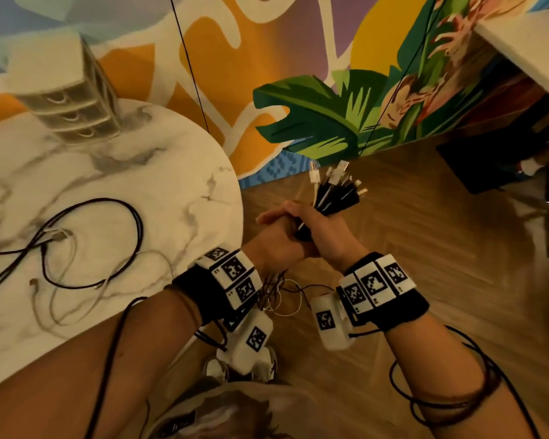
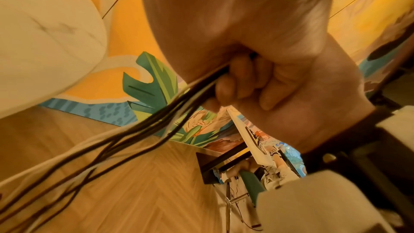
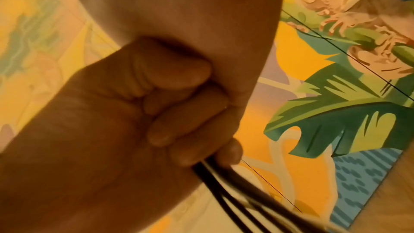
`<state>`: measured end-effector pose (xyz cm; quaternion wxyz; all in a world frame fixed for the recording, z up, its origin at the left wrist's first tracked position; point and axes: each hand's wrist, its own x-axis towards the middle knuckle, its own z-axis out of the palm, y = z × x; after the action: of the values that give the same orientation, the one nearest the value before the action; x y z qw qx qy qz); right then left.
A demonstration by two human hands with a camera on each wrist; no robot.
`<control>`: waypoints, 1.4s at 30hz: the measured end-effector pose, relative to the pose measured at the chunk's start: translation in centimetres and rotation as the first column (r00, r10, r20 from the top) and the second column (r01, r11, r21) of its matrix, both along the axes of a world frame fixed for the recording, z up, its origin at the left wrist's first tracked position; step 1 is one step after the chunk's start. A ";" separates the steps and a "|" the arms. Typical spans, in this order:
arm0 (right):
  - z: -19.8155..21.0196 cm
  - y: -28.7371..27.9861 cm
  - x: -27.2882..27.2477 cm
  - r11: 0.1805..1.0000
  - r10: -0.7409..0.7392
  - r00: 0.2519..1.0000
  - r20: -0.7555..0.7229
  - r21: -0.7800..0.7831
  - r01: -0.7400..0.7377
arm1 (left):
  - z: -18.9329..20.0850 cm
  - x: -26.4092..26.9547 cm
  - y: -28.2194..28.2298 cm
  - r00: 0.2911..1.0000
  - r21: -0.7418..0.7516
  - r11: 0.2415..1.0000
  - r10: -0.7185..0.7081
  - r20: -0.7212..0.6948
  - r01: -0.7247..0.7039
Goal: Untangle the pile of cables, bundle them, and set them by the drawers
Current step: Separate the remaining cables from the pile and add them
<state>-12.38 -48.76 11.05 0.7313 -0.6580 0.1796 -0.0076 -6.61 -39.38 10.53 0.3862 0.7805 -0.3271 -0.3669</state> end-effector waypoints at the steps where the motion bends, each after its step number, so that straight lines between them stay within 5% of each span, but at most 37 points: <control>1: -0.3 0.2 0.2 0.999 -0.026 1.000 -0.001 -0.030 0.026 | 0.1 0.2 0.5 0.999 0.006 1.000 -0.024 0.046 0.023; 5: -0.7 0.5 1.0 0.990 -0.137 0.990 0.047 -0.035 0.138 | 1.8 1.6 2.6 0.913 0.101 0.967 -0.255 0.317 0.235; 7: -0.5 0.5 1.5 0.986 -0.140 0.988 0.069 -0.084 0.146 | 3.4 3.1 3.9 0.858 0.065 0.997 -0.067 0.508 0.040; 9: -0.4 1.1 2.0 0.978 -0.076 0.990 0.118 -0.182 0.097 | 5.6 4.3 4.3 0.744 -0.221 0.975 0.158 0.649 -0.015; 11: 0.0 2.5 2.6 0.977 -0.005 0.986 0.169 -0.208 0.040 | 7.1 4.9 3.4 0.662 -0.302 0.941 0.128 0.739 0.155; 13: 0.2 3.6 3.3 0.972 0.028 0.961 0.275 -0.231 0.037 | 7.4 5.1 2.2 0.582 -0.142 0.954 -0.039 0.812 0.263; 19: -1.4 5.2 4.2 0.957 0.043 0.975 0.220 -0.291 0.024 | 4.1 6.6 3.5 0.630 -0.199 0.945 -0.009 0.777 0.260; 23: -2.5 6.7 4.7 0.912 0.080 0.983 0.163 -0.410 -0.006 | 3.0 6.8 4.8 0.601 -0.166 0.954 -0.018 0.799 0.250; 28: -3.0 8.5 5.2 0.913 0.065 0.997 0.041 -0.405 -0.043 | 2.3 6.6 5.5 0.600 -0.346 0.885 0.099 0.794 0.311; 31: -1.8 8.2 5.5 0.829 0.127 0.949 -0.288 -0.495 -0.261 | 1.8 6.8 5.8 0.605 -0.430 0.818 0.132 0.786 0.381; 32: -2.2 8.7 6.2 0.782 -0.015 0.942 -0.334 -0.592 -0.197 | 1.7 6.9 6.0 0.604 -0.446 0.808 0.145 0.784 0.385; 33: -2.0 9.4 6.4 0.647 -0.159 0.905 -0.396 -0.734 -0.207 | 1.5 7.1 6.3 0.600 -0.448 0.806 0.149 0.786 0.387; 34: -0.7 9.3 5.7 0.685 -0.131 0.856 -0.500 -0.670 -0.286 | 1.3 7.1 6.4 0.591 -0.441 0.808 0.147 0.793 0.391; 36: -1.4 12.1 9.1 0.304 -0.537 0.758 -0.371 -0.923 -0.236 | 0.6 7.3 6.9 0.571 -0.413 0.823 0.136 0.809 0.389; 37: -1.2 12.9 10.4 0.243 -0.586 0.752 -0.302 -0.951 -0.193 | 0.5 7.4 7.1 0.576 -0.401 0.835 0.128 0.808 0.377; 38: -0.7 12.6 11.0 0.277 -0.613 0.737 -0.285 -0.951 -0.137 | 0.7 7.4 7.6 0.597 -0.395 0.852 0.127 0.792 0.343; 39: -0.2 11.2 9.9 0.440 -0.575 0.756 -0.312 -0.897 -0.035 | 1.0 7.6 8.0 0.630 -0.387 0.874 0.126 0.766 0.296; 40: -1.1 11.1 9.5 0.494 -0.550 0.777 -0.306 -0.869 0.007 | 1.3 7.8 8.7 0.669 -0.371 0.898 0.127 0.732 0.236; 42: -3.3 12.0 9.2 0.829 -0.133 0.960 -0.245 -0.559 -0.027 | 1.2 9.0 10.8 0.754 -0.365 0.927 0.182 0.631 0.082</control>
<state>-3.19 -36.80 7.75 0.4755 -0.8315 0.2871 0.0107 2.38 -28.55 11.76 0.3973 0.7803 -0.4830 0.0086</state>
